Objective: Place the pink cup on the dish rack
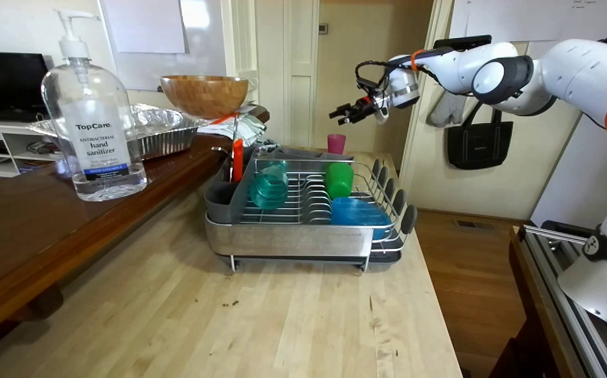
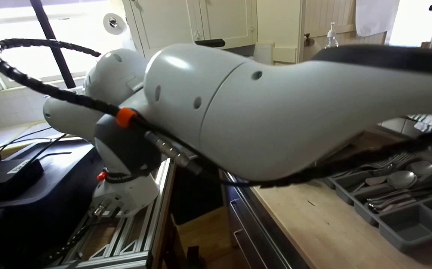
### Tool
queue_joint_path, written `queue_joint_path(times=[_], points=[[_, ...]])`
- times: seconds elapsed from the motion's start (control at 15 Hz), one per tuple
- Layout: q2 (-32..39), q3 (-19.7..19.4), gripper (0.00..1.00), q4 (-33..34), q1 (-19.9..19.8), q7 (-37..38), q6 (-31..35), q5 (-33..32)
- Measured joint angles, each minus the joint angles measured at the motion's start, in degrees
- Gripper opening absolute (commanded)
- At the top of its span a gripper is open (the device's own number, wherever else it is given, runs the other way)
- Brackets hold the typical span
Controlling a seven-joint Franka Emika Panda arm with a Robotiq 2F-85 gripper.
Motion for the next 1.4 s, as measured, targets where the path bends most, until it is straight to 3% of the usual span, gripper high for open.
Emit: queue_joint_path(times=[0.2, 0.4, 0.73, 1.4], points=[[-3.26, -0.45, 1.00, -1.14, 4.14, 3.65, 2.75, -0.41], [-6.29, -2.83, 1.00, -3.86, 5.79, 7.49, 6.40, -1.23], [-9.39, -7.55, 1.00, -10.05, 3.98, 9.16, 4.47, -3.89], [-9.89, -7.40, 1.00, -10.10, 4.83, 8.98, 4.56, -3.98]])
